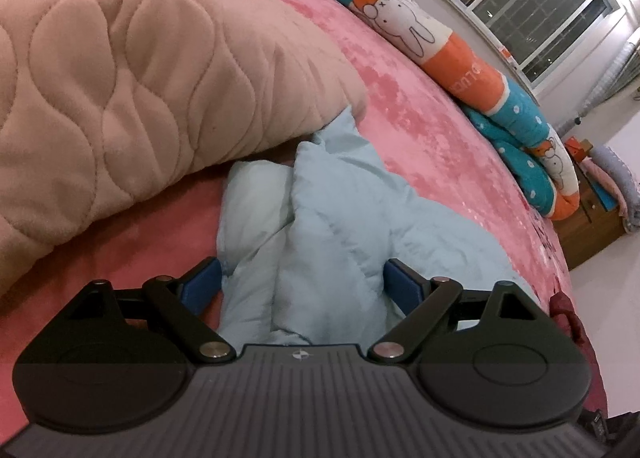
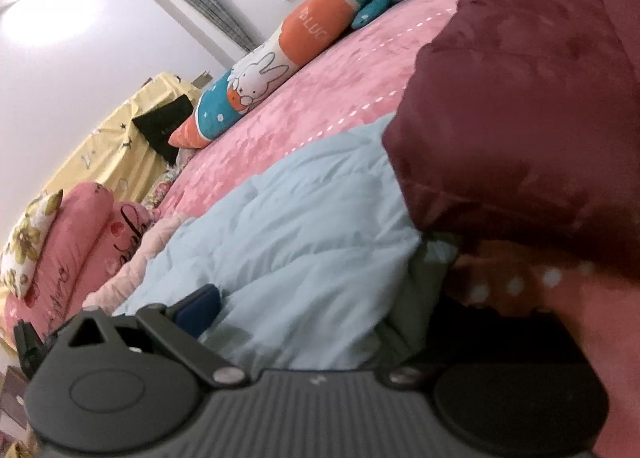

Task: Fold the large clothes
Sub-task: 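Grasp the folded jacket with the left gripper while the right gripper grasps it too, then lift the folded jacket with both grippers and carry it toward the maroon garment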

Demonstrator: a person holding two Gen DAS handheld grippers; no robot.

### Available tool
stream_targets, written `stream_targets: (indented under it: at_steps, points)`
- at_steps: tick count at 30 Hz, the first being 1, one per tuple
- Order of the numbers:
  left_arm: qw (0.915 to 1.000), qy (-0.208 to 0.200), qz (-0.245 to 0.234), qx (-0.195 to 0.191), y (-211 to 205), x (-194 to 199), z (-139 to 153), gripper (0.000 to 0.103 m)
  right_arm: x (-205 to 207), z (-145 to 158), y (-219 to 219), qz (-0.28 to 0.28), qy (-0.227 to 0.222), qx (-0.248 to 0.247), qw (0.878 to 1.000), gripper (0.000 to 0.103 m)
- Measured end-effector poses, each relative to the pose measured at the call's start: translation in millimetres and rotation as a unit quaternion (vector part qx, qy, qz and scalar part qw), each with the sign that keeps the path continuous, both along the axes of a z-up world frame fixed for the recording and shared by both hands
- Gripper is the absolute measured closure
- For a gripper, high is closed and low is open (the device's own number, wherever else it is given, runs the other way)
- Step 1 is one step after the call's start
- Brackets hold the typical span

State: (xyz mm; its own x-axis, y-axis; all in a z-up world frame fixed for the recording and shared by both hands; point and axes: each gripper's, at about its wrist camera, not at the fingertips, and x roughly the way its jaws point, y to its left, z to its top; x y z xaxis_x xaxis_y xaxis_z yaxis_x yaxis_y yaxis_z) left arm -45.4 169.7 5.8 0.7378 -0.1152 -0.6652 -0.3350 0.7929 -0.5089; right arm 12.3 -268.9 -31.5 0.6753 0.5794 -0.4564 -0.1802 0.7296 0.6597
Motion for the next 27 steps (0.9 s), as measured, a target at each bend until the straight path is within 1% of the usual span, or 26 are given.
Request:
stream_targets:
  at_steps: [4,7,9,11,12,13,14,15,16,17,18,19,20,21,22,23,25,27]
  points:
    - [1.0000,0.001,-0.007,-0.002,-1,3,-4,0.000,2,-1,2,0.002,-0.002,-0.002,1.000,0.000]
    - [0.9998,-0.006,-0.012,-0.012,-1,7,-5,0.000,4,-3,2,0.003,-0.002,0.002,1.000,0.000]
    - [0.9998,-0.010,-0.014,-0.012,-4,8,-5,0.000,6,-3,2,0.004,-0.002,0.007,1.000,0.000]
    - [0.9997,-0.014,-0.017,-0.007,-7,9,-5,0.003,3,-3,0,0.004,-0.002,0.008,1.000,0.002]
    - [0.9997,-0.016,-0.018,-0.005,-9,10,-5,0.009,3,-3,1,0.003,-0.002,0.006,1.000,0.008]
    - [0.9996,-0.018,-0.021,-0.001,-11,10,-4,0.015,2,-3,0,0.002,-0.002,0.006,1.000,0.012]
    - [0.9995,-0.020,-0.024,0.003,-13,11,-3,0.018,2,-3,0,0.003,-0.001,0.009,1.000,0.020]
    - [0.9994,-0.021,-0.026,0.007,-14,12,-2,0.024,2,-3,0,0.004,0.000,0.015,1.000,0.027]
    - [0.9993,-0.023,-0.028,0.010,-15,12,-1,0.032,1,-2,0,0.006,0.000,0.017,1.000,0.030]
    - [0.9991,-0.027,-0.028,0.013,-17,12,0,0.036,1,0,3,0.006,-0.001,0.014,1.000,0.035]
    - [0.9989,-0.033,-0.027,0.018,-18,11,1,0.045,-1,3,6,0.007,-0.004,0.006,1.000,0.039]
    - [0.9987,-0.039,-0.026,0.022,-18,10,2,0.052,-3,6,9,0.007,-0.009,-0.005,1.000,0.041]
    - [0.9984,-0.043,-0.025,0.027,-20,10,3,0.055,-4,9,12,0.006,-0.014,-0.016,1.000,0.046]
    - [0.9981,-0.047,-0.024,0.033,-22,10,4,0.060,-7,14,15,0.004,-0.020,-0.031,0.999,0.051]
    - [0.9976,-0.050,-0.024,0.041,-25,10,5,0.064,-9,17,18,0.002,-0.026,-0.042,0.999,0.053]
    - [0.9971,-0.053,-0.024,0.049,-26,10,5,0.065,-12,21,21,-0.001,-0.033,-0.053,0.998,0.057]
    - [0.9959,-0.061,-0.022,0.063,-32,9,6,0.071,-18,27,27,-0.007,-0.049,-0.084,0.995,0.061]
    - [0.9947,-0.068,-0.019,0.075,-35,6,8,0.074,-26,34,37,-0.010,-0.072,-0.125,0.990,0.065]
